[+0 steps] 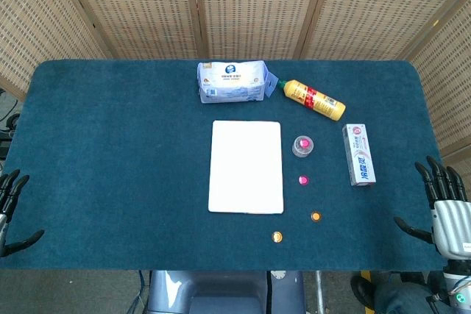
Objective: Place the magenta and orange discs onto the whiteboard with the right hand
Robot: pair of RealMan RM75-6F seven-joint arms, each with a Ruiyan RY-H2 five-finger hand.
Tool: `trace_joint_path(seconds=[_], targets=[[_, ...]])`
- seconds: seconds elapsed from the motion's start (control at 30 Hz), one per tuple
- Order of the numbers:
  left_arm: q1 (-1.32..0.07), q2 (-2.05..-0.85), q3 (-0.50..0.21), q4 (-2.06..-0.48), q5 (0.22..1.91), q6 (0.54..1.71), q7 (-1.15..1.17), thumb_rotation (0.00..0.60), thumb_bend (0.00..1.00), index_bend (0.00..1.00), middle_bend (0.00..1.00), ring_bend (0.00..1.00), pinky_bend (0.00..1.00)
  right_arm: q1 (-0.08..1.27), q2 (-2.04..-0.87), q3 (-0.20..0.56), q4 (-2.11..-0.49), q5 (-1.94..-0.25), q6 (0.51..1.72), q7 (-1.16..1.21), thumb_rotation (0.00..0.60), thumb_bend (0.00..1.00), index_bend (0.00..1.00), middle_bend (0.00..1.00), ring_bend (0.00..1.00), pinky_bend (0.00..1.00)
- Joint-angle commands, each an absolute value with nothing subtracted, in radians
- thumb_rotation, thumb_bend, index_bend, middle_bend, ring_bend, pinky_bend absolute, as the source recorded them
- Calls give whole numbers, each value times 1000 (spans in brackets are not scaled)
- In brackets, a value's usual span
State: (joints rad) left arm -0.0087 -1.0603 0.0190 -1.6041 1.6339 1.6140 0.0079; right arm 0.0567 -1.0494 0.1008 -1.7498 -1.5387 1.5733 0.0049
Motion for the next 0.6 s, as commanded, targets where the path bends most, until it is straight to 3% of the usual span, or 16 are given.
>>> trace_joint_path(seconds=[0.03,0.33,0.47,0.5,0.57,0.6], targets=[[-9,-1060,19,-1604,1634,1613,7,600,0,0,0,0,0,58,-1050,100,-1749,-1539,1571,3,600,0,0,0,0,0],[-11,-1064,15,-1609,1627,1604,24,600,0,0,0,0,0,85,-1059,105,-1745,-1530,1526,-20,600,0,0,0,0,0],[-19,-1072,9,-1612,1612,1587,47,600,0,0,0,0,0,178,-1061,164,-1723,-1501,1431,-79,600,0,0,3,1,20],[-23,-1074,4,-1615,1603,1578,54,600,0,0,0,0,0,223,-1067,198,-1709,-1488,1396,-99,600,0,0,43,44,77],[-28,-1076,-1,-1620,1590,1567,64,600,0,0,0,0,0,275,-1078,232,-1690,-1463,1347,-116,600,0,0,198,201,287],[-31,-1076,-5,-1624,1583,1561,68,600,0,0,0,0,0,304,-1084,247,-1679,-1453,1317,-123,600,0,0,318,327,442]])
